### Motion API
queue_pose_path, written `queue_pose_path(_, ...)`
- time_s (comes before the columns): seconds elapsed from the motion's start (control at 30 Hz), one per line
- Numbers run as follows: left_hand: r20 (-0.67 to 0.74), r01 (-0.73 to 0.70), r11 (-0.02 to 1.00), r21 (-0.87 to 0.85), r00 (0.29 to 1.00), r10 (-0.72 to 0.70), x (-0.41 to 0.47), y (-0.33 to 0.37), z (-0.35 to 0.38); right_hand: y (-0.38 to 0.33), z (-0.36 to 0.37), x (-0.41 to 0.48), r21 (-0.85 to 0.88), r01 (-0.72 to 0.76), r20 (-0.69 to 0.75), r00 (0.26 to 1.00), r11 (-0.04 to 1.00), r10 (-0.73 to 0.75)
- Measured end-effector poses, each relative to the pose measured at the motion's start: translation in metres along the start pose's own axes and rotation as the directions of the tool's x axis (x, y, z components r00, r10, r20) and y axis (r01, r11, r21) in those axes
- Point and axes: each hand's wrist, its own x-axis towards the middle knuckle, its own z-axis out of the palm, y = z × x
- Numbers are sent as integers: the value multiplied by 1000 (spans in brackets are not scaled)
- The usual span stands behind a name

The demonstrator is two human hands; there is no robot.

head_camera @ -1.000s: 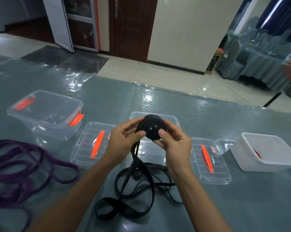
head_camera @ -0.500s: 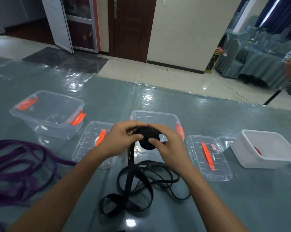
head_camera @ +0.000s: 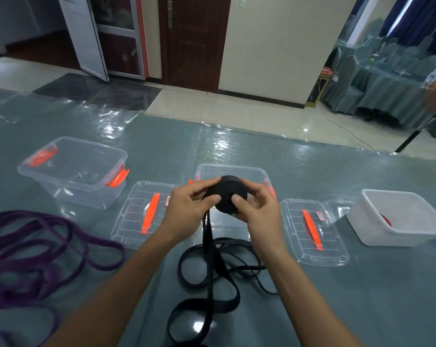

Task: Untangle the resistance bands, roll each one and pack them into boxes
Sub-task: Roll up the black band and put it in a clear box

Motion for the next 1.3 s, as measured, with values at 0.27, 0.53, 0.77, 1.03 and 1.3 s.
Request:
queue_pose_path(0.27, 174, -54, 978, 199, 985, 19, 13, 14, -10, -1, -22, 14, -512, 446, 289, 894, 735, -342)
queue_pose_path(0.53, 19, -36, 998, -57, 999, 37, 2, 9, 5, 0, -7, 8, 214, -37, 10, 999, 976, 36)
queue_pose_path(0.77, 63, -78, 988, 131, 996, 70, 6, 6, -5, 2, -15, 2, -344, 237, 154, 969, 908, -195)
queue_pose_path(1.03, 136, -29, 995, 96, 991, 16, 17, 15, -8, 1, -25, 12, -407, 349, 209, 935, 844, -285)
queue_pose_path(1.3, 26, -34, 992, -124, 999, 38, -3, 4, 8, 6, -11, 5, 235, -50, 26, 999, 971, 45)
